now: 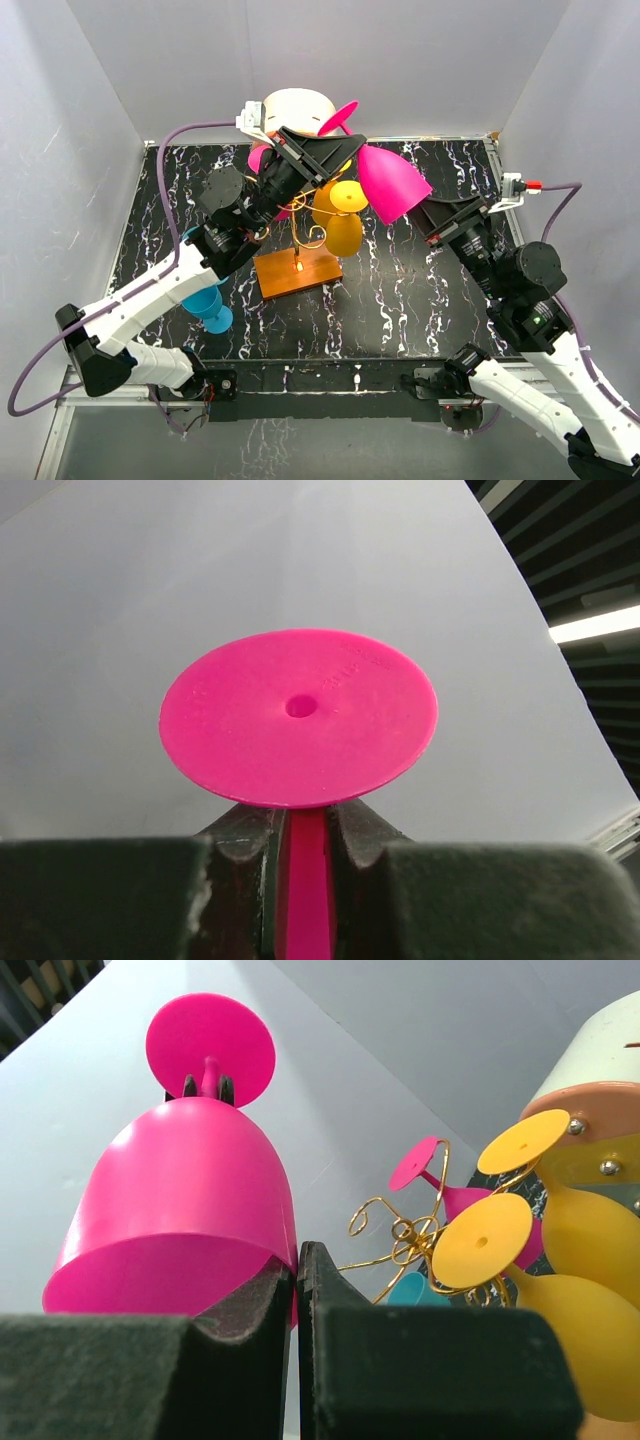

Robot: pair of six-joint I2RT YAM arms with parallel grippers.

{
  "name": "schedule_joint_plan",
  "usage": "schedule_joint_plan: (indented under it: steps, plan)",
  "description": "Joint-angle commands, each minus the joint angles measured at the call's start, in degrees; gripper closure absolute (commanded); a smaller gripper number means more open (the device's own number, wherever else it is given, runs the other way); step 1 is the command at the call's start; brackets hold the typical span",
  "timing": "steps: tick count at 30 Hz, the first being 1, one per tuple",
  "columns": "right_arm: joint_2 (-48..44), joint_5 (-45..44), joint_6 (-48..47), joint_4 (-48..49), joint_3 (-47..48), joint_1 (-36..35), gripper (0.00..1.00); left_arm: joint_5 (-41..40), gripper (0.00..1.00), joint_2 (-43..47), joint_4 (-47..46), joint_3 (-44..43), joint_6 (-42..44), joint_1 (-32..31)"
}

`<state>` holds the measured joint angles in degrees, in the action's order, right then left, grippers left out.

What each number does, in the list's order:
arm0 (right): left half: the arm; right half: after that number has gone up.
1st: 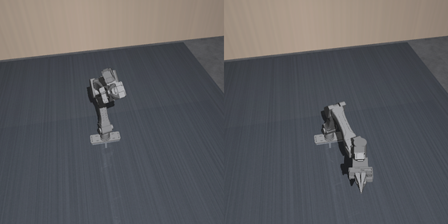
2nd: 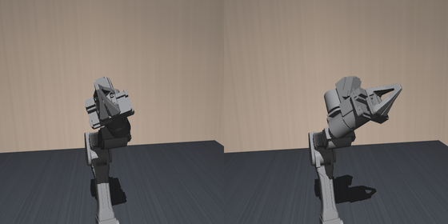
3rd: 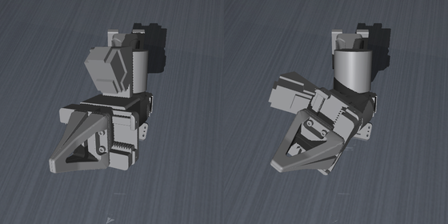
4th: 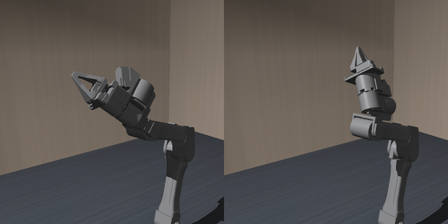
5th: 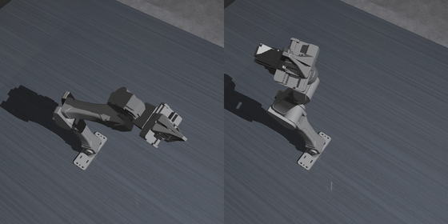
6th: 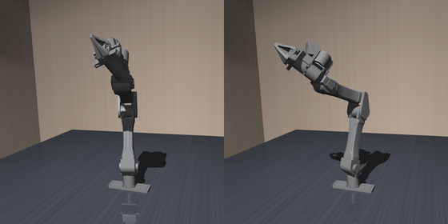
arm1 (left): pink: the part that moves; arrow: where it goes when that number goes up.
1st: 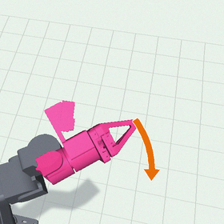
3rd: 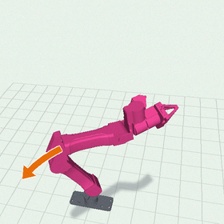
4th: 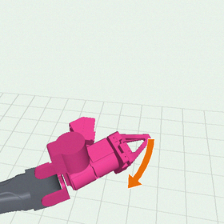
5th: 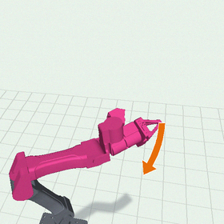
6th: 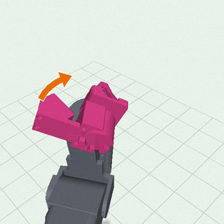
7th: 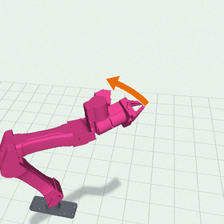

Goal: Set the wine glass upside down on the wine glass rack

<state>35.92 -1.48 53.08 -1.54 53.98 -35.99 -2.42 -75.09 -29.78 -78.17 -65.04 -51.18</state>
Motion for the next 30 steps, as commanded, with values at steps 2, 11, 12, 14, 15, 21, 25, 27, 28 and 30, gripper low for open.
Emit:
schedule_joint_plan:
  steps: [2, 11, 12, 14, 15, 21, 25, 27, 28, 30]
  plan:
    - [-2.4, 0.5, -0.6, -4.0, 2.5, -0.2, 0.7, 0.0, 1.0, 4.3, -1.1, -1.5, 8.5, -0.2]
    - [-5.6, 2.0, -8.9, -27.7, 9.2, -0.2, 0.24, 5.2, 1.0, 5.2, 19.9, -12.0, 22.1, -0.2]
    - [-6.2, 2.4, -9.4, -29.6, 10.1, -0.2, 0.23, 6.0, 1.0, 5.6, 22.2, -12.9, 23.4, -0.2]
    - [-6.7, 3.7, -10.3, -32.1, 12.2, -0.2, 0.21, 8.0, 1.0, 6.2, 26.5, -14.3, 26.1, -0.2]
    - [-6.7, 4.3, -10.7, -32.8, 13.5, -0.2, 0.21, 8.9, 1.0, 6.6, 28.6, -14.9, 27.5, -0.2]
    - [-2.6, 9.6, -9.1, -32.1, 20.8, -0.2, 0.2, 11.7, 1.0, 9.5, 43.3, -17.8, 37.8, -0.2]
    - [2.3, 14.8, -5.7, -31.0, 25.0, -0.2, 0.21, 9.4, 1.0, 11.9, 51.8, -20.2, 43.9, -0.2]
    - [4.4, 17.0, -4.0, -30.4, 26.2, -0.2, 0.21, 6.2, 1.0, 13.9, 54.9, -20.7, 46.3, -0.2]
    - [5.4, 17.8, -2.9, -30.1, 26.5, -0.2, 0.22, 4.2, 1.0, 14.9, 56.3, -20.9, 47.4, -0.2]
    - [7.0, 19.5, -1.8, -29.4, 26.8, -0.2, 0.23, 0.0, 1.0, 16.7, 58.7, -21.3, 49.2, -0.2]
